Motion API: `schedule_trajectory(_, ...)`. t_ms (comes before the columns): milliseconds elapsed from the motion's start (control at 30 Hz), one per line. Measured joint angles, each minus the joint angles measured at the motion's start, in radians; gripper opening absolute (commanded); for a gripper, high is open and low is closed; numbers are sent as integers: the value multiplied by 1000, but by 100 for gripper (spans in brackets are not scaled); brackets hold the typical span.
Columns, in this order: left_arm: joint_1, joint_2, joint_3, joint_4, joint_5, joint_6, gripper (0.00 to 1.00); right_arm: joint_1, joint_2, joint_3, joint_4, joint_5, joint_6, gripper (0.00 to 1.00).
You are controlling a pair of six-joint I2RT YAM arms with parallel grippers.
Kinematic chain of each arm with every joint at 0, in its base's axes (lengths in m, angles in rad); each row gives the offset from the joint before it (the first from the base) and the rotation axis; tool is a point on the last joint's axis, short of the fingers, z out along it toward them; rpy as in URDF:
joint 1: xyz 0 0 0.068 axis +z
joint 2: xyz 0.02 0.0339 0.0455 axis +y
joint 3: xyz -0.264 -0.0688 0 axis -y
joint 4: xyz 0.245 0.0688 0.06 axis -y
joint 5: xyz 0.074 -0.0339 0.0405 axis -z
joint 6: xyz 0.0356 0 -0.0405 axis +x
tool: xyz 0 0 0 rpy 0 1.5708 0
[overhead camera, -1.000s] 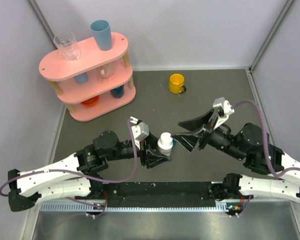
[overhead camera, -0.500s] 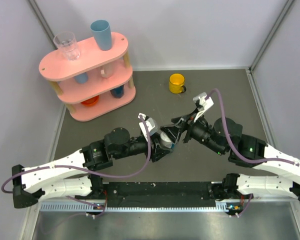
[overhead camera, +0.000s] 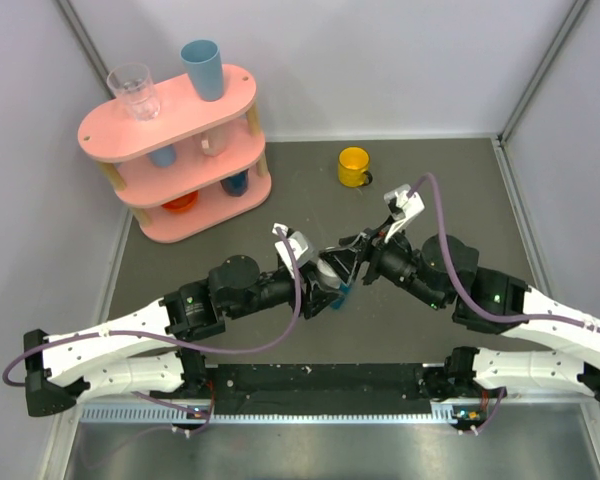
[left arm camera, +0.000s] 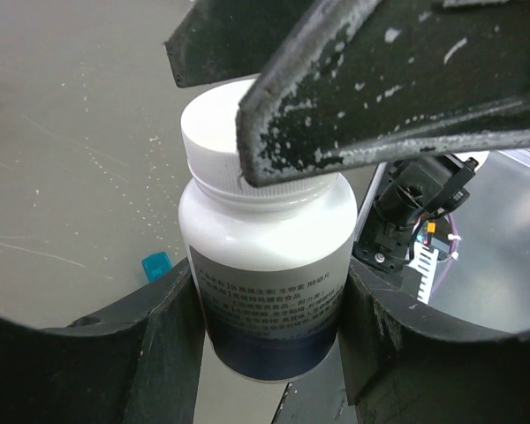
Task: Sort the pills into containers
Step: Unscrew the lid of the pill bottle.
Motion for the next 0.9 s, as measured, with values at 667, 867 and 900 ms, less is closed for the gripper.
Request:
schedule_trajectory(667,0,-2,0,-5,-23,-4,0,0,30,0,-3,-5,11,0)
schedule_trajectory(867,0,-19,-15,9,5,-20,0,0,25,0,-3,-40,-3,0)
schedule_trajectory(900,0,-29,-24,19,18,-25,0,0,21,0,-3,-56,-8,0)
